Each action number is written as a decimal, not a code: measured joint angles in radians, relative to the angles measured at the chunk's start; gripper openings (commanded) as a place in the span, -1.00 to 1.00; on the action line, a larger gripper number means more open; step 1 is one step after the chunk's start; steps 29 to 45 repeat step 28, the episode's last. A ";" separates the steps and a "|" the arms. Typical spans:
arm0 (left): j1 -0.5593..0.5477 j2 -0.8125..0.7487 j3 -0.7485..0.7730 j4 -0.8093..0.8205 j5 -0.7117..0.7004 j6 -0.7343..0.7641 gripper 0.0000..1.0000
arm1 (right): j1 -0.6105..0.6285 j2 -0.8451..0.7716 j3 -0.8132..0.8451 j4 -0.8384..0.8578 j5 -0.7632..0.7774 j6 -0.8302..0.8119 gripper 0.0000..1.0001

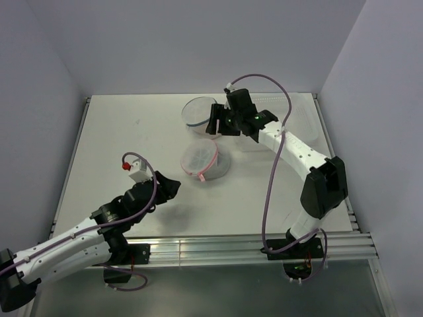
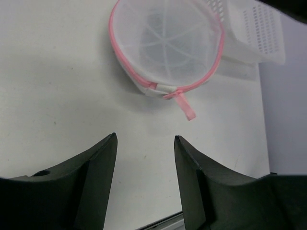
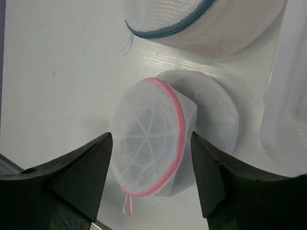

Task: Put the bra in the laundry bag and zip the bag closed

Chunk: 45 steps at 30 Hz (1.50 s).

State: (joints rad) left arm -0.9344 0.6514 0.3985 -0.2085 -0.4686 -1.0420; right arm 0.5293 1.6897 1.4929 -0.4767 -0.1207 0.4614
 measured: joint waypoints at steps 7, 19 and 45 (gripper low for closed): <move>0.000 -0.031 0.140 -0.074 0.001 0.064 0.22 | 0.000 -0.251 -0.122 -0.027 0.039 0.016 1.00; 0.002 -0.108 0.348 -0.274 0.020 0.178 0.29 | -0.002 -0.986 -0.495 -0.029 0.125 0.059 1.00; 0.002 -0.151 0.348 -0.338 0.031 0.188 0.31 | -0.002 -1.086 -0.654 -0.067 0.145 0.081 1.00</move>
